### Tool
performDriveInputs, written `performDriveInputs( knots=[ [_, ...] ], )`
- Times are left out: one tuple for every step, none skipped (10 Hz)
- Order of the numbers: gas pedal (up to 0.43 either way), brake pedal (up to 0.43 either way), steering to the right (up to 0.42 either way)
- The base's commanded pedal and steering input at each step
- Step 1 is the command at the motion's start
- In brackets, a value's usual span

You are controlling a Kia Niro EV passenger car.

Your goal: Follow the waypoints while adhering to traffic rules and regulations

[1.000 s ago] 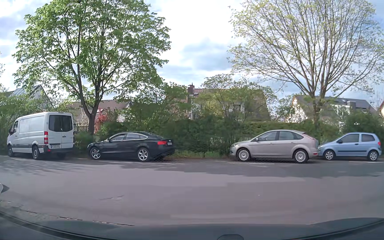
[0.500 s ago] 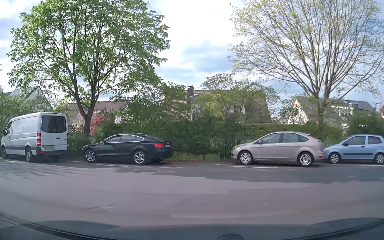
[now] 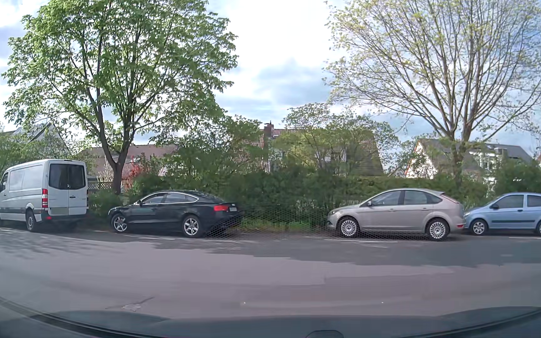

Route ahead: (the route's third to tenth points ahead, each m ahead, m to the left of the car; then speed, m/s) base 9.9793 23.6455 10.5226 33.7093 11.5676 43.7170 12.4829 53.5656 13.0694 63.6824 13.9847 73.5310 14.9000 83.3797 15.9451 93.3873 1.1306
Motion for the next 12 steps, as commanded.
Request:
performDriveInputs(
  knots=[
    [0.0, 0.177, -0.002],
    [0.0, 0.177, -0.002],
    [0.0, 0.177, -0.003],
    [0.0, 0.183, -0.004],
    [0.0, 0.183, -0.006],
    [0.0, 0.183, -0.008],
    [0.0, 0.177, -0.009],
    [0.0, 0.171, -0.009],
    [0.0, 0.165, -0.009],
    [0.0, 0.14, -0.01],
    [0.0, 0.0, -0.012],
    [0.0, 0.0, -0.015]
  ],
)
